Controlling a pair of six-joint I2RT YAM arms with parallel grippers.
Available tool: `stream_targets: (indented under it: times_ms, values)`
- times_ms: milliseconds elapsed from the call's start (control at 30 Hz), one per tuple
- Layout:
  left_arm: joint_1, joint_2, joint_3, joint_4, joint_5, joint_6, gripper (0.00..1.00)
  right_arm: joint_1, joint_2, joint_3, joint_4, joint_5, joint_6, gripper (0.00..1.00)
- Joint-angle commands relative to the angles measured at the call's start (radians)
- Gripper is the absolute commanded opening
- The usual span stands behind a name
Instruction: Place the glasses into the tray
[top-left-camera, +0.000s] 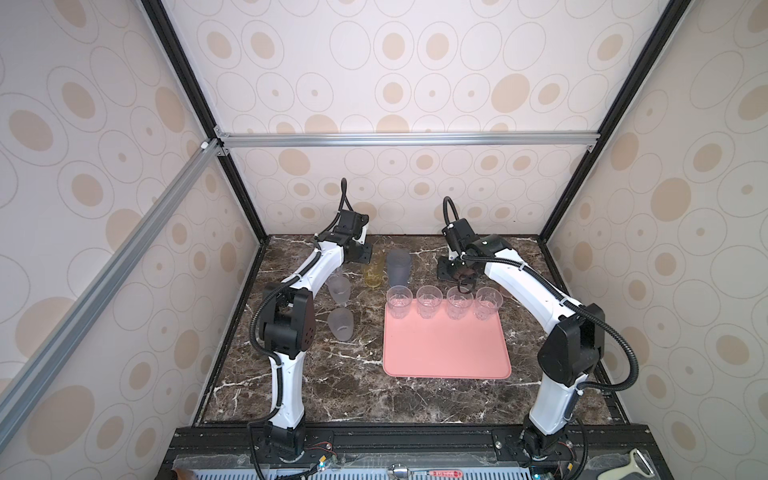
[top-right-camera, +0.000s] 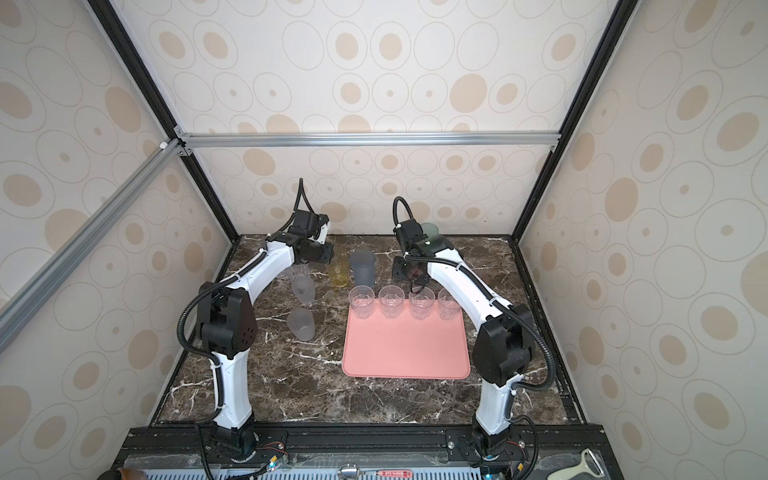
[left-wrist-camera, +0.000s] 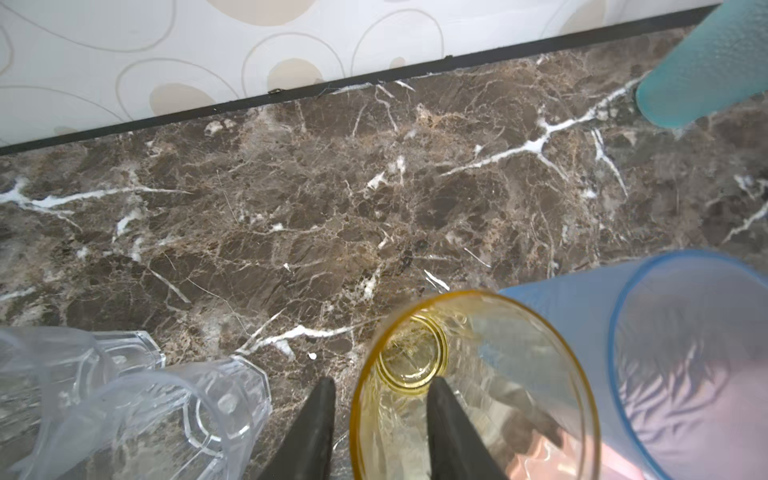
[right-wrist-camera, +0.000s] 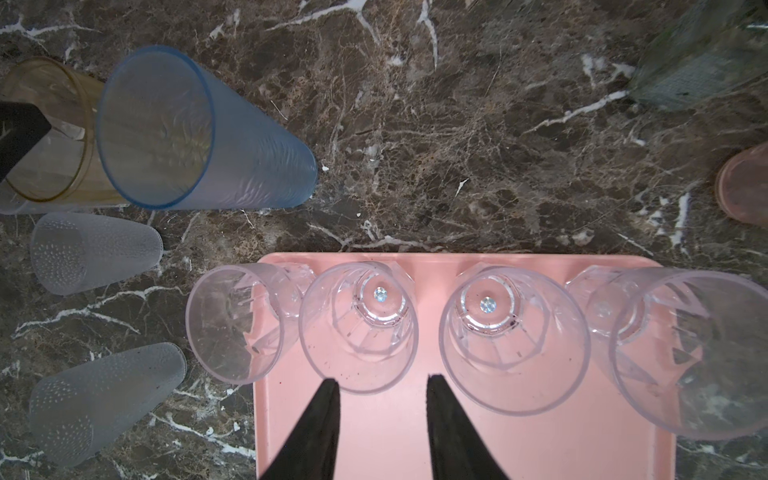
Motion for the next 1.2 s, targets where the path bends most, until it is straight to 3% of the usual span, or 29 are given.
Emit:
stream_targets:
  times_ms: [0, 600, 867, 967, 1167]
  values:
    - [0.002, 0.037, 0.070, -0.054, -0.022, 0.015, 0.31, 0.006, 0.001, -0.003, -0.031, 0.017, 0.004, 0.37]
    - [0.003, -0.038, 0.037, -0.055, -0.059, 0.046, 0.01, 0.009, -0.011, -0.006, -0.025, 0.024, 0.012, 0.37]
    - [0.003, -0.136, 0.021, -0.054, -0.103, 0.024, 0.00, 0.045, -0.032, 0.051, -0.038, 0.056, 0.036, 0.37]
    - [0.003, -0.228, -0.049, 0.008, -0.131, -0.030, 0.00, 0.084, -0.059, 0.069, -0.019, 0.108, 0.057, 0.36]
    - [-0.021, -0.479, -0.340, 0.247, -0.238, -0.157, 0.00, 0.251, -0.133, 0.036, 0.163, 0.299, 0.083, 0.36]
